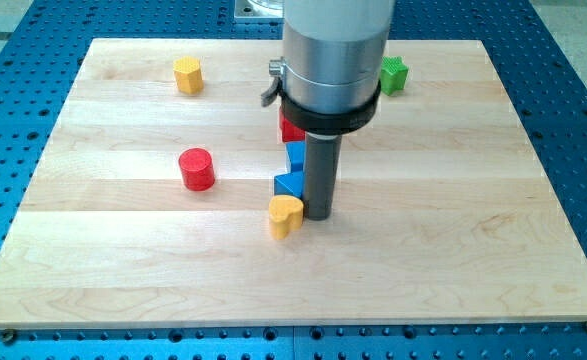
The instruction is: Separate the heart from the triangle
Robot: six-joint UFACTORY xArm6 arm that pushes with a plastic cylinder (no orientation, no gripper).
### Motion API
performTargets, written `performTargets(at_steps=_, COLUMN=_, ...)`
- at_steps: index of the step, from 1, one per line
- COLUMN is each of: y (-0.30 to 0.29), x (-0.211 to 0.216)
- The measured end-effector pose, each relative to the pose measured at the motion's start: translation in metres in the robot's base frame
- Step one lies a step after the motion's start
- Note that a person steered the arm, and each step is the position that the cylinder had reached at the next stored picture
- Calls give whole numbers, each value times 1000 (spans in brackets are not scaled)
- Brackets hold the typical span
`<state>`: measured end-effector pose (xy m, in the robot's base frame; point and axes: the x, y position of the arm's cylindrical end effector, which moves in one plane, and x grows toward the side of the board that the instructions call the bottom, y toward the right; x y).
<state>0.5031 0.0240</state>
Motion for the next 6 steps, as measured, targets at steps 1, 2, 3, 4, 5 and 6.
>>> performTargets(at_steps=1, y=-13, x=-1)
performTargets(at_steps=2, y=-14, x=1)
performTargets(at_steps=3, y=-12, x=83)
performTargets(at_steps=4, y=-130, x=75)
performTargets(at_steps=5, y=-127, x=49)
performTargets(at_steps=6, y=-69, x=46)
